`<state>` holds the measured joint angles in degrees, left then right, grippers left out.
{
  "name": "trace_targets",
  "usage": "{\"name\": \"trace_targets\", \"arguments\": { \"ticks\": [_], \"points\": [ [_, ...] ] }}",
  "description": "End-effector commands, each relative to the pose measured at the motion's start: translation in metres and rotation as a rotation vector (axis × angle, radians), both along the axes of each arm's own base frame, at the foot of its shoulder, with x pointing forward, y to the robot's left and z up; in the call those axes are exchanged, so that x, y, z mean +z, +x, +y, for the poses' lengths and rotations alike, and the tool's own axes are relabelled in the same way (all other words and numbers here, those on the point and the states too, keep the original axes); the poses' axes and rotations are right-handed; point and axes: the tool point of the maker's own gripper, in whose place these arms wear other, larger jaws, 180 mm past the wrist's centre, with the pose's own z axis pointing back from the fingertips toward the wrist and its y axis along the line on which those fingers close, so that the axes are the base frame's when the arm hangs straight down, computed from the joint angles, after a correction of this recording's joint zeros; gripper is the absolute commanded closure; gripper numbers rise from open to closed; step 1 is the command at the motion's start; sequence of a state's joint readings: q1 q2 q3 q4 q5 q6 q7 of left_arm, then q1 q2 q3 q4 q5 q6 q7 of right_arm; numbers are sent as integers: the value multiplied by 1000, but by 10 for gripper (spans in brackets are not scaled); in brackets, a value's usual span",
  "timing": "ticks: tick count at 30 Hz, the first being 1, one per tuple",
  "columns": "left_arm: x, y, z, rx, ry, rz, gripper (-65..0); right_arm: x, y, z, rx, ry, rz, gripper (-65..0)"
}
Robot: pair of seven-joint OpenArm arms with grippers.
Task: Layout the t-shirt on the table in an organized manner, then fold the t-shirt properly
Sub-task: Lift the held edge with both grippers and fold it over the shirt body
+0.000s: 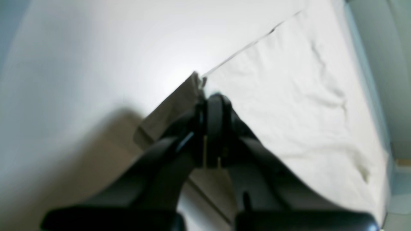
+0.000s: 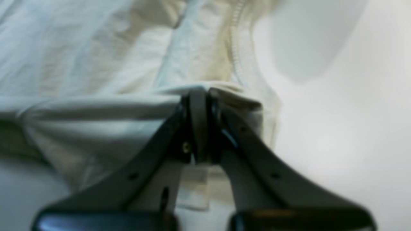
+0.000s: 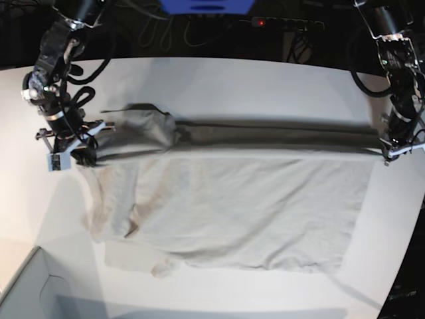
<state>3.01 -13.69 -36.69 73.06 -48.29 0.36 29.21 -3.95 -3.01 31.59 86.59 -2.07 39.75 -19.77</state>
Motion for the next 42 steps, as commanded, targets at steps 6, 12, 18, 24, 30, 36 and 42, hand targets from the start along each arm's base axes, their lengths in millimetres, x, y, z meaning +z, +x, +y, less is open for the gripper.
{"name": "trace_targets", "arguments": {
  "ticks": [6,12,18,24,30,36,42],
  "points": [
    [39,36,10,-22,69,-98,-2,15,26,-9,1,9,-63,0],
    [33,52,9,-4,26,-101,-2,12,40,-11,1,30,-62,0],
    [20,62,10,17,-23,-81,-3,5,42,-13,1,40,-43,0],
    [12,72,8,28,-64,-67,-5,14,54,-13,3,39,-71,0],
    [15,88,-10,-57,-30,-49,-30,17,57,-13,4,37,-77,0],
    [23,101,-21,-105,-10,-56,-219,12,52,-8,75,-10,-47,-152],
    [25,95,-10,-72,-19,-67,-256,25,51,-23,35,-30,-78,-268]
  ]
}}
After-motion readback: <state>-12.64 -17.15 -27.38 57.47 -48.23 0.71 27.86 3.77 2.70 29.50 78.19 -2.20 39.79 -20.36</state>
